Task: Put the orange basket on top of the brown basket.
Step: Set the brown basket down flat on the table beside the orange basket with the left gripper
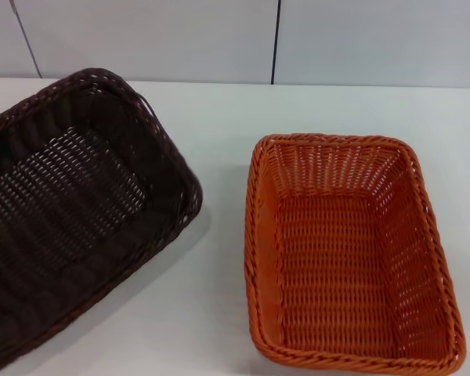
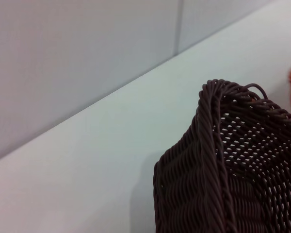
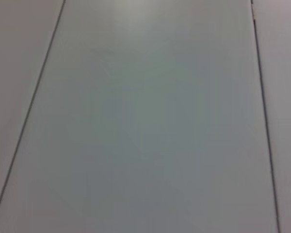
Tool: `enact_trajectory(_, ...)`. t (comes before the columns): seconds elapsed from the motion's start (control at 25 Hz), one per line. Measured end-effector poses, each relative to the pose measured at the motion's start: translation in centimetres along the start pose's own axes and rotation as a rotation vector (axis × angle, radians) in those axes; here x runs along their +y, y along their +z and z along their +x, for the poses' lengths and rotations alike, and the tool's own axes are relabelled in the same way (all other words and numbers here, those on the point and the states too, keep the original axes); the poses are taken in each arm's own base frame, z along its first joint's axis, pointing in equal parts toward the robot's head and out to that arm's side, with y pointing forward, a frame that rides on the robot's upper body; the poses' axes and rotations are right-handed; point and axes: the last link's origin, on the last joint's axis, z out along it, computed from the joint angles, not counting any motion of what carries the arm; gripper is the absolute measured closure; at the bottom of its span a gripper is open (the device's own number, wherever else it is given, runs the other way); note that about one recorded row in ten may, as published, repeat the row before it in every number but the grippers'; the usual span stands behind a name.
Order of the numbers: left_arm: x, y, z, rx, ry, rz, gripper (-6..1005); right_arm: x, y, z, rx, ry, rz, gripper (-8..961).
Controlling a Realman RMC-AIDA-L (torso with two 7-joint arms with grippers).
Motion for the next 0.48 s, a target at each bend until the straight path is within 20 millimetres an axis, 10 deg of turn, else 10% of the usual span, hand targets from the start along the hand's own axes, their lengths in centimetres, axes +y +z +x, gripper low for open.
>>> enact_trajectory(0.48, -1.3, -1.0, 3.7, -0.046, 0.453, -0.202, 779, -2.8, -6.7, 0.6, 0.062, 0.019, 0.132, 239)
